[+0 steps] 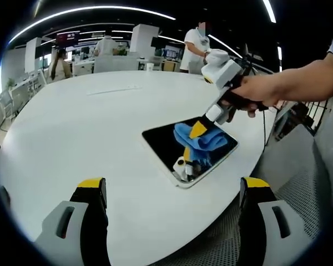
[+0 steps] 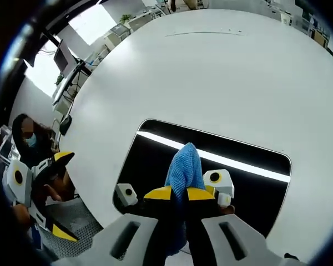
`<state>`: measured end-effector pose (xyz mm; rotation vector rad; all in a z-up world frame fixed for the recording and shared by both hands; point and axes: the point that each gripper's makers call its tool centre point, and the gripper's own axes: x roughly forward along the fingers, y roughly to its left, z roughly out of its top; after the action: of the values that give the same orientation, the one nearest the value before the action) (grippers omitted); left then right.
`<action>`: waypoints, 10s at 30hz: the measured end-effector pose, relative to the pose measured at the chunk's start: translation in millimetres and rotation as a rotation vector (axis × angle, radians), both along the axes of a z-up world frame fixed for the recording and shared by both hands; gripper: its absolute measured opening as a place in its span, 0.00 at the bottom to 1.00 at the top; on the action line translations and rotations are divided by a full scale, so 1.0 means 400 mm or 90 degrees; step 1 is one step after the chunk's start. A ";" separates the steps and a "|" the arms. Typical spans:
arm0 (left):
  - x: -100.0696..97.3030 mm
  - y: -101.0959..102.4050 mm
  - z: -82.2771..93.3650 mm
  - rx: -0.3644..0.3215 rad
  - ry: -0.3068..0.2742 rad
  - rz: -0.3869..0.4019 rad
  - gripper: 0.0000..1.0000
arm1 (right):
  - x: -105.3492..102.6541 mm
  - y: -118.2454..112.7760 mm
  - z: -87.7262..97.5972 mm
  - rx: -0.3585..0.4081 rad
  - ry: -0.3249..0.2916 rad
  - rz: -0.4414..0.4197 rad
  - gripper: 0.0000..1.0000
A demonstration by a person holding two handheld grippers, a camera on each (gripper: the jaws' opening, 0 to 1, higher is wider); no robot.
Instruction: Wipe the mirror surface with the cleaning cloth until all visible marks leave the cleaned area.
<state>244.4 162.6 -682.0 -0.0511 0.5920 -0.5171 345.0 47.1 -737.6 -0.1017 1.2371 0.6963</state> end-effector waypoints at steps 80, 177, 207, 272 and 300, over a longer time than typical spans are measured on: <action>-0.001 0.006 -0.008 0.004 0.012 0.010 0.99 | 0.161 -0.014 0.001 -0.015 -0.060 0.031 0.02; 0.008 0.018 -0.006 0.030 -0.012 0.008 0.99 | -0.058 -0.146 0.000 -0.017 -0.056 -0.039 0.02; 0.005 0.010 0.005 0.014 -0.015 0.011 0.99 | -0.156 -0.163 0.001 0.011 -0.044 -0.052 0.02; 0.007 0.012 -0.001 -0.001 -0.007 0.014 0.99 | -0.160 -0.296 0.002 0.003 -0.032 -0.087 0.02; 0.003 0.009 -0.004 -0.003 0.000 0.011 0.99 | -0.079 -0.278 0.000 -0.001 -0.046 -0.095 0.02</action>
<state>245.8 166.0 -683.4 -0.0607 0.5895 -0.5015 313.4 -64.2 -737.6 -0.0348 1.1637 0.5569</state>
